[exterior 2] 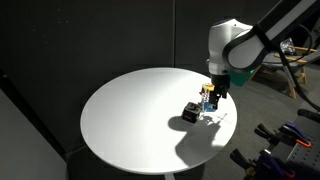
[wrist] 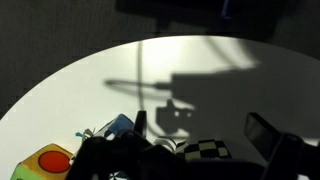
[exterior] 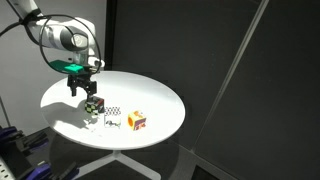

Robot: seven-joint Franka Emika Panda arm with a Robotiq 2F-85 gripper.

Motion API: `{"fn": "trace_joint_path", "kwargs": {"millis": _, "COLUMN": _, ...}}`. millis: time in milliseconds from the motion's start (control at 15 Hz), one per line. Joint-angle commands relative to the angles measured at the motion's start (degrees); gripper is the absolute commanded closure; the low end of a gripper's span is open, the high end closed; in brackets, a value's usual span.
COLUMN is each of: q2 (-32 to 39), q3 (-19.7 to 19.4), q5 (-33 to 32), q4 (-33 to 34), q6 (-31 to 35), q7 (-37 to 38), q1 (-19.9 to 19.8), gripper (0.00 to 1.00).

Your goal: Move the middle square toy backwards then flip it over to the left.

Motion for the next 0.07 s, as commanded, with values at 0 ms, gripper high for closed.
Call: {"fn": "trace_joint_path", "kwargs": {"millis": 0, "q2": 0.0, "q3": 0.8, "q5": -0.1, "q4": 0.1, "q6": -0.2, "q7": 0.1, "q1": -0.8, "gripper": 0.00}}
